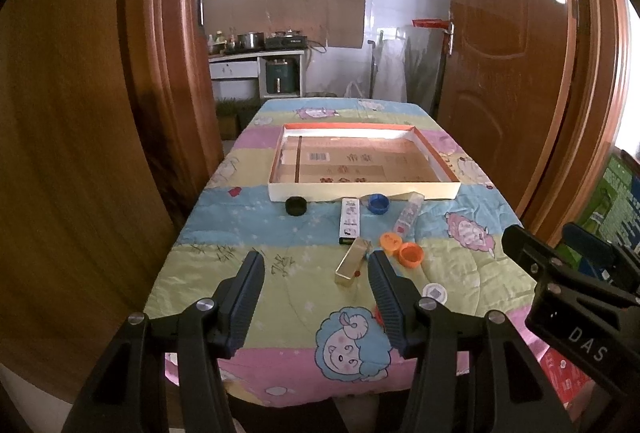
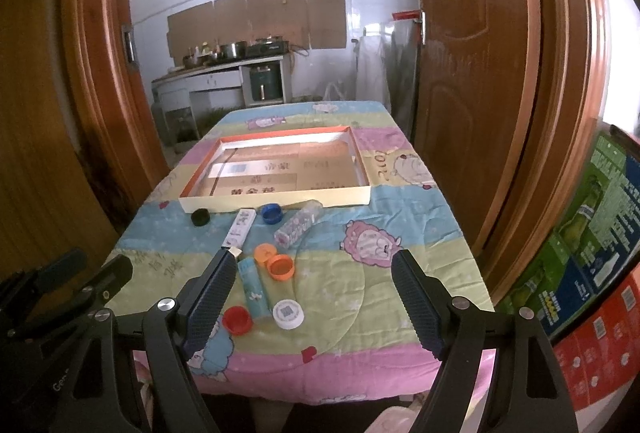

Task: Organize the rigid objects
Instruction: 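Grasp the red cap with the left gripper while the right gripper grasps the white cap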

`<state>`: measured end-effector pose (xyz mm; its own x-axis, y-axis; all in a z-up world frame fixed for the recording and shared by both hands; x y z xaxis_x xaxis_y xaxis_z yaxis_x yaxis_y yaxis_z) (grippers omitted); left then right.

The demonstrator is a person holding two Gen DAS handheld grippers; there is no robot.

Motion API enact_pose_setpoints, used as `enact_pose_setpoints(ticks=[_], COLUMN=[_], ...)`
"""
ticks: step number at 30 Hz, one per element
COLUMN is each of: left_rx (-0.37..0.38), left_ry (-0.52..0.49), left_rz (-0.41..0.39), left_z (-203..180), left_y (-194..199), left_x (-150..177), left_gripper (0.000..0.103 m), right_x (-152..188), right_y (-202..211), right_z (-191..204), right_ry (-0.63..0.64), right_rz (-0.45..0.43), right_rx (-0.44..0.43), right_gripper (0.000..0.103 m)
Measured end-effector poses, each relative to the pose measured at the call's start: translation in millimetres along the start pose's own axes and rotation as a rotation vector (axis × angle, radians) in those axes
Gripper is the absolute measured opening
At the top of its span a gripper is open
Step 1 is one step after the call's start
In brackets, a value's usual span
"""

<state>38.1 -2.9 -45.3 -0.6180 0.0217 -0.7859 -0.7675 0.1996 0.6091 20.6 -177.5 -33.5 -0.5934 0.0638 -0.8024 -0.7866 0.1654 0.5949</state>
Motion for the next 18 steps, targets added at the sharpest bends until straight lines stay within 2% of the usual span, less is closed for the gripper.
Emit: enact_pose_setpoints(ticks=[10,16,18], left_rx=[0.081,0.162,0.184], left_ry=[-0.024,-0.048,-0.069], left_rz=[0.068,0.121,0.131], left_z=[1.9,-2.9,-8.6], left_y=[-39.2,-63.0,-68.4], left_x=[27.7,49.3,54.6], left_gripper=[0.054,0.054,0.05], right_x=[25.1,51.6,58.2], right_y=[-31.3,-61.4,-68.7], right_z=[5.3,6.2,7.5], right_ry=[0.047,0.071,0.092], right_rz=[0.062,0.157,0.175], right_rx=[-0.042,-0.064,-0.074], right_gripper=[0.081,0.081,0.081])
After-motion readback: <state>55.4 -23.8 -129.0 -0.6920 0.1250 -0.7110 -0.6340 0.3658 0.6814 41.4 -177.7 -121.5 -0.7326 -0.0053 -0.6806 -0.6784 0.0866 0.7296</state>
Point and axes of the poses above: each gripper's, at about its wrist camera, not at the fingertips, and y roughly against the way its jaws point, z to its left, x to its underside, the point moved 6 cm from there along -y, roughly the way its jaws point, and after that the axes turned 9 degrees about x, right-handed, at the moved point
